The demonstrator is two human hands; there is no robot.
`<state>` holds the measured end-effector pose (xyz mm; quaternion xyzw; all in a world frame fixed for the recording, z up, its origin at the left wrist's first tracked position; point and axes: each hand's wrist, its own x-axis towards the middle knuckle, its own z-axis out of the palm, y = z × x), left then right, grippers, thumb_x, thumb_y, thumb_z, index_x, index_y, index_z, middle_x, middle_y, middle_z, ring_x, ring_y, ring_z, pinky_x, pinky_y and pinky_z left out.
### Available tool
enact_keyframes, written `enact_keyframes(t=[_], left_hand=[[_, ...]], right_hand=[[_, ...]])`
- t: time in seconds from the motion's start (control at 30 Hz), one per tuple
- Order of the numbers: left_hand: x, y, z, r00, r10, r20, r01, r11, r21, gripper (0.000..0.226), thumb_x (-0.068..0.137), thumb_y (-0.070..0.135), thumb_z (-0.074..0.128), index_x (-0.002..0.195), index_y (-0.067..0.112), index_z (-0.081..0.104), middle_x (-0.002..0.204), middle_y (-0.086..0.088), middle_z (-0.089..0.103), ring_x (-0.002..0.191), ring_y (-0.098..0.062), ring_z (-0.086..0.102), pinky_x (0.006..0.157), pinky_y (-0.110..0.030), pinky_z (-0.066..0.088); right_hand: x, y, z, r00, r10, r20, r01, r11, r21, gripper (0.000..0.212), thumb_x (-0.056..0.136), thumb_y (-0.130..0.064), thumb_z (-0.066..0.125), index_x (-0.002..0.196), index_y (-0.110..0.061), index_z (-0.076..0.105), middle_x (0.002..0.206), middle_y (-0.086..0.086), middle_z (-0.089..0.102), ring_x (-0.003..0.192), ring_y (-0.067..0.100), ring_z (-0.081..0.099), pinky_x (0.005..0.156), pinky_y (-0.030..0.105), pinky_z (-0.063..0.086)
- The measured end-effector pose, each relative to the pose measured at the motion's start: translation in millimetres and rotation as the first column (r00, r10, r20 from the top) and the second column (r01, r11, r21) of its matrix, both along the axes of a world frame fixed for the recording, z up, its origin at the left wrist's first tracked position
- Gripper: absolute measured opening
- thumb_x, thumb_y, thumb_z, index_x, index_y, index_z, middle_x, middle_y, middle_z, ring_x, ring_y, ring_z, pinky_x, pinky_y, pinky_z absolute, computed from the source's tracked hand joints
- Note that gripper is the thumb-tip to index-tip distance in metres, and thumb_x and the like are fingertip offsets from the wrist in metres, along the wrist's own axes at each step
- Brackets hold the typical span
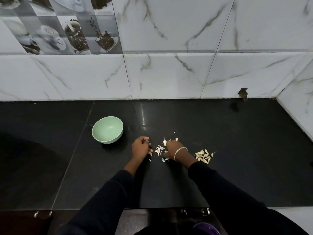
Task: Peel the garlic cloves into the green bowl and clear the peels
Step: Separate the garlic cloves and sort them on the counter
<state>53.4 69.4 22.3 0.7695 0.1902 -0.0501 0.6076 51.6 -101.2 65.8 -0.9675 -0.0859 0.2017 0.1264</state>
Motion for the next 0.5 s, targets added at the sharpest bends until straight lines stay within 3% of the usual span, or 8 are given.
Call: enact_keyframes(t=[0.07,0.17,0.27,0.37,0.5], left_hand=[[-1,10,-5,0.999,-0.008,0.036,0.003,0.994,0.111,0.021,0.091,0.002,0.05,0.096,0.011,0.068,0.084,-0.012,0.069,0.056,-0.02,0.065,0.054,-0.03,0.056],[-3,23,-8,0.975,-0.202,0.095,0.134,0.869,0.477,0.012,0.084,0.012,0.065,0.084,0.02,0.075,0.089,-0.001,0.064,0.079,-0.016,0.063,0.08,-0.027,0.051],[-6,23,-7,0.919,-0.385,0.084,0.269,0.768,0.581,0.006,0.081,0.016,0.074,0.083,0.021,0.074,0.089,0.004,0.057,0.081,-0.014,0.061,0.079,-0.03,0.05],[-8,13,-6,0.861,-0.508,0.033,0.376,0.678,0.632,0.012,0.079,0.025,0.076,0.088,0.025,0.069,0.093,0.008,0.054,0.083,-0.014,0.061,0.076,-0.034,0.052],[-10,-2,-2,0.812,-0.58,-0.066,0.451,0.552,0.701,0.02,0.081,0.03,0.075,0.097,0.023,0.066,0.096,0.006,0.051,0.087,-0.02,0.06,0.075,-0.035,0.051]], right_hand=[[-1,-2,-2,1.0,0.017,0.015,-0.017,1.0,-0.008,0.038,0.09,-0.026,0.064,0.119,-0.001,0.058,0.123,0.018,0.062,0.118,0.033,0.057,0.105,0.037,0.039],[-3,-4,-3,0.997,0.055,0.044,-0.054,0.998,-0.034,0.035,0.09,-0.024,0.065,0.116,-0.001,0.061,0.12,0.017,0.064,0.115,0.033,0.059,0.106,0.04,0.039],[-4,-5,-1,0.998,0.056,0.041,-0.055,0.998,-0.04,0.032,0.09,-0.017,0.063,0.119,-0.003,0.061,0.121,0.017,0.064,0.115,0.034,0.06,0.103,0.039,0.042],[-4,-8,-1,0.999,0.029,0.02,-0.029,0.999,-0.021,0.027,0.088,-0.017,0.065,0.111,-0.004,0.061,0.119,0.016,0.063,0.112,0.035,0.061,0.09,0.036,0.047],[-4,-12,3,1.0,-0.002,-0.015,0.003,0.999,0.048,0.019,0.085,-0.019,0.07,0.097,-0.015,0.055,0.116,0.012,0.062,0.11,0.034,0.059,0.084,0.034,0.046]])
